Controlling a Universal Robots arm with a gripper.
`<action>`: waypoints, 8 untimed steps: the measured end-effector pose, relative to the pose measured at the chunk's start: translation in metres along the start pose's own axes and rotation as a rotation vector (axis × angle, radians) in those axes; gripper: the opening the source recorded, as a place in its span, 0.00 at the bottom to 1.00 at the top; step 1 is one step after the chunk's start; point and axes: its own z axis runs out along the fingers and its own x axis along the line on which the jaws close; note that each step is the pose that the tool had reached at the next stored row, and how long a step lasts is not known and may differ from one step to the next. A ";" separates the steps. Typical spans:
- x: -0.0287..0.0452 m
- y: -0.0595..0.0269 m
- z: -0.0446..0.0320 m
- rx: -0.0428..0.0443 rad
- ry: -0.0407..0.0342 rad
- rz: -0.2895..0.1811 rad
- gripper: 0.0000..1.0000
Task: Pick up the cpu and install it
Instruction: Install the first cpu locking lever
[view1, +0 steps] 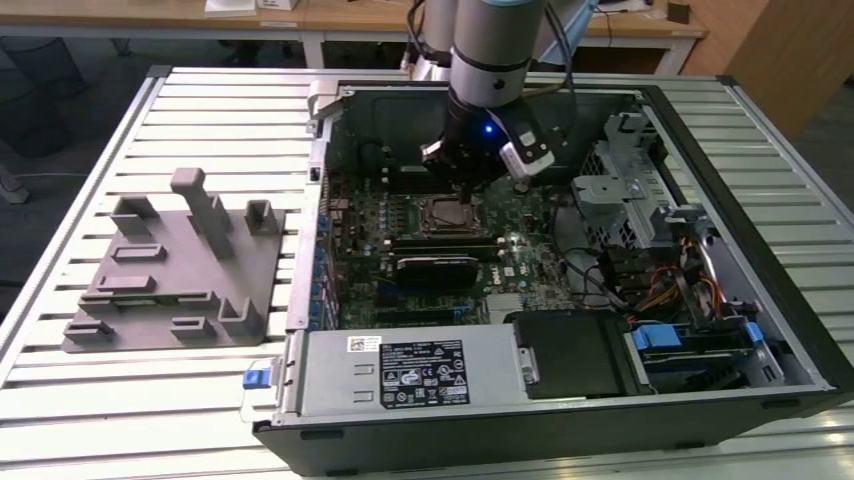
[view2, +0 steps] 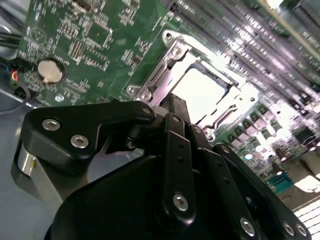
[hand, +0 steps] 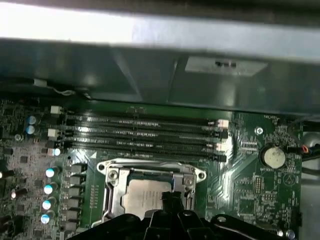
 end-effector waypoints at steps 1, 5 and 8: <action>0.0001 -0.0020 -0.0001 0.0000 0.0000 0.000 0.11; 0.0006 -0.0096 -0.0005 0.0000 0.0000 0.000 0.11; 0.0008 -0.0118 -0.0012 0.0003 0.0001 0.000 0.11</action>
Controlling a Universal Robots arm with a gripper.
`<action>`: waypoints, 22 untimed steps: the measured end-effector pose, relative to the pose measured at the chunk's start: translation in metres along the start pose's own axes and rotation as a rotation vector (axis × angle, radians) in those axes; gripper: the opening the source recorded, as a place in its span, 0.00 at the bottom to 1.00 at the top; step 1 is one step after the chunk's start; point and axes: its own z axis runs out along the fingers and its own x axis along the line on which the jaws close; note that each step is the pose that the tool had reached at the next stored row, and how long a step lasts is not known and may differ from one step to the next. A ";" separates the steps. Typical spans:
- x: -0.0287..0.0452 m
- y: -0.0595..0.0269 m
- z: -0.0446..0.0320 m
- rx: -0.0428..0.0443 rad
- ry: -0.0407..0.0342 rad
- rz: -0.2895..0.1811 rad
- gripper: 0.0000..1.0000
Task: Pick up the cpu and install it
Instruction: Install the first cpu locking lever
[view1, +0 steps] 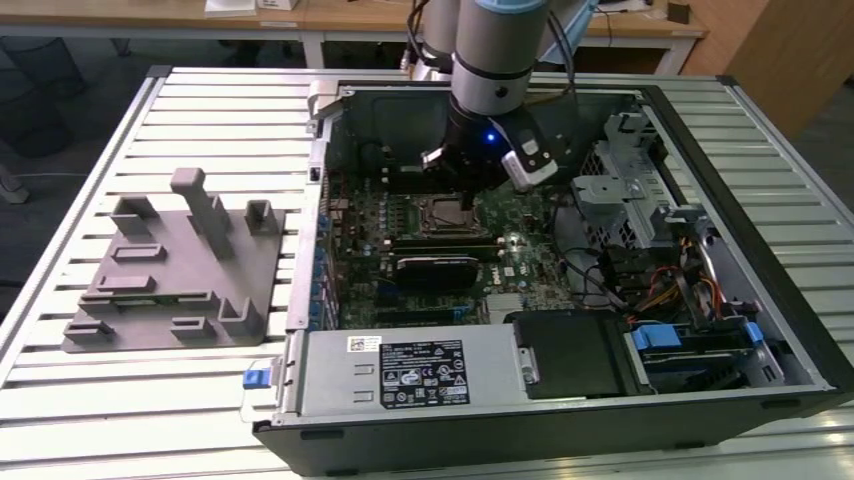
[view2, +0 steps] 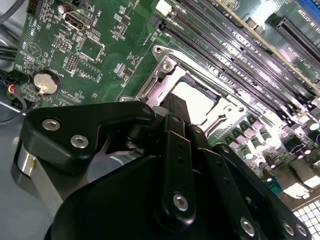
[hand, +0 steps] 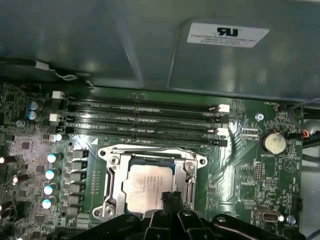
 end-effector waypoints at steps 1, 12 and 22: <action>0.0000 -0.0001 -0.0009 0.0003 0.0000 0.000 0.11; 0.0022 -0.0106 -0.0087 0.0019 0.0013 -0.008 0.11; 0.0030 -0.0202 -0.0073 -0.0007 0.0187 -0.042 0.11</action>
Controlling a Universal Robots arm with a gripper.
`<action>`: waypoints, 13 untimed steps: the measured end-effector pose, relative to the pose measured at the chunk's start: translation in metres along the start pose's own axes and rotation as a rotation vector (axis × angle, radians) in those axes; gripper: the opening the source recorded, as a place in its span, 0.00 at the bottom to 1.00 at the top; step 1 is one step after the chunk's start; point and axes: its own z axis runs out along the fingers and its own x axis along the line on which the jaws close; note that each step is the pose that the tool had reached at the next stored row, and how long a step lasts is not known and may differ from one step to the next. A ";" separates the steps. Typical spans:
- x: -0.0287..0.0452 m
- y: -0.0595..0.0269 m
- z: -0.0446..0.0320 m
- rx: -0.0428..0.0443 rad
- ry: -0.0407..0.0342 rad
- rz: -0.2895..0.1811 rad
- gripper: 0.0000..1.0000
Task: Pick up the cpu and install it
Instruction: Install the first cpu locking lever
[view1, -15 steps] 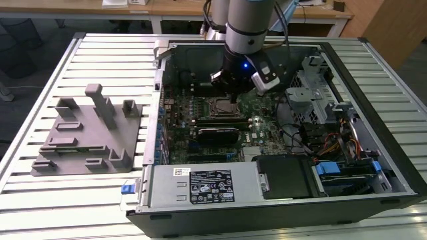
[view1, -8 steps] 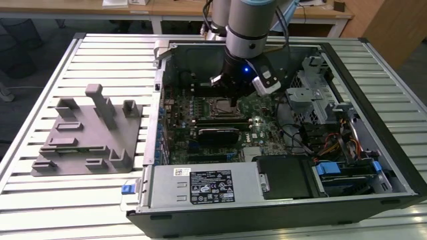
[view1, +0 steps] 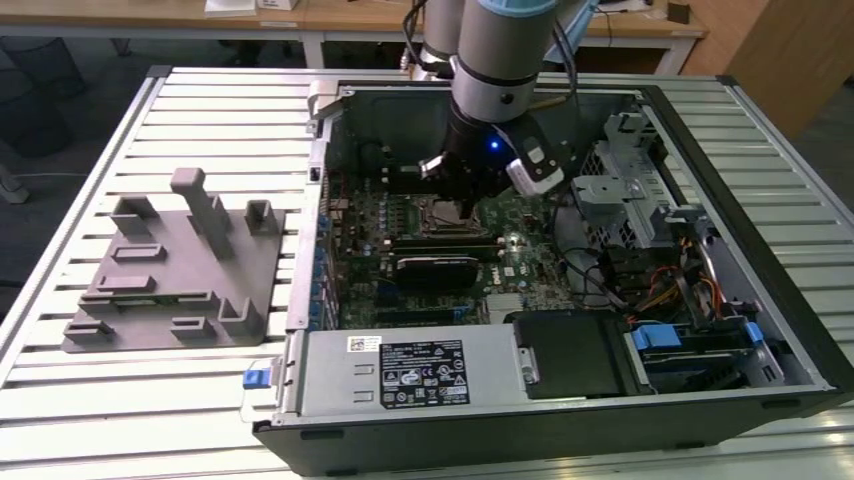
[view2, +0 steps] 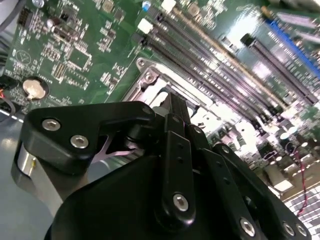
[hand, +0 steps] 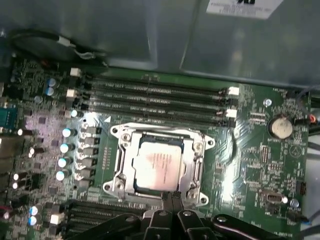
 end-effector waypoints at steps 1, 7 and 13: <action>0.0002 -0.0017 -0.0001 -0.0001 0.0001 0.000 0.11; 0.0061 -0.0082 -0.0005 -0.0034 -0.0002 -0.009 0.11; 0.0217 -0.0091 0.0001 -0.0066 -0.0009 -0.013 0.11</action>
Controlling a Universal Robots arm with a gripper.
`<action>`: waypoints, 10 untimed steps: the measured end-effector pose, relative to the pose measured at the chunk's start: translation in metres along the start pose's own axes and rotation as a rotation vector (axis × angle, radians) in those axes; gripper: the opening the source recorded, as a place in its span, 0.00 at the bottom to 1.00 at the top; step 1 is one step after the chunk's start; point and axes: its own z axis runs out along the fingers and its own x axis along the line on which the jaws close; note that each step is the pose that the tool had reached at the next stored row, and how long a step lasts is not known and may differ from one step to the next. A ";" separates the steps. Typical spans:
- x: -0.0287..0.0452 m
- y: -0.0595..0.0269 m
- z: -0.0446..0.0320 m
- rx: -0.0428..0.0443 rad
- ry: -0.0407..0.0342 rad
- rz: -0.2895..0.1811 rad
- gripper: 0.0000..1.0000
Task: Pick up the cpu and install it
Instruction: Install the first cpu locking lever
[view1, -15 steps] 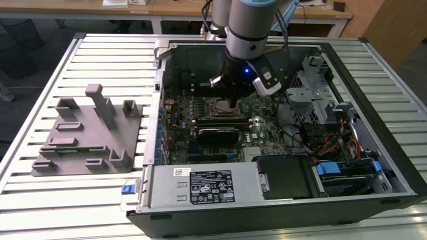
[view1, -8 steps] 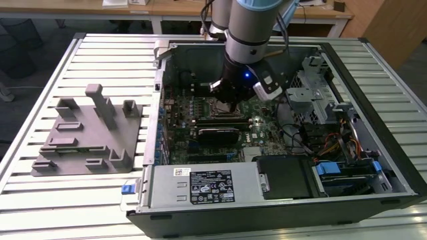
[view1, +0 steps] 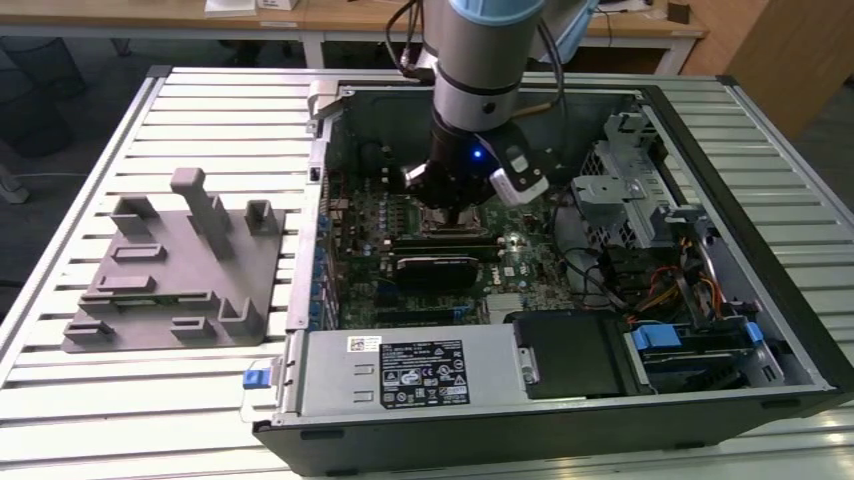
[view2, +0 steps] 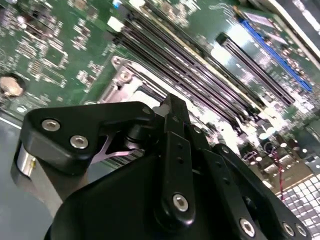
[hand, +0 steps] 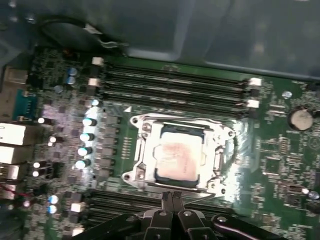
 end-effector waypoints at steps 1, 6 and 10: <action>0.0020 -0.0002 0.0003 -0.0007 0.0000 -0.001 0.11; 0.0050 -0.0069 0.0018 -0.0141 -0.0015 -0.003 0.11; 0.0076 -0.0112 0.0028 -0.0376 -0.0041 -0.005 0.11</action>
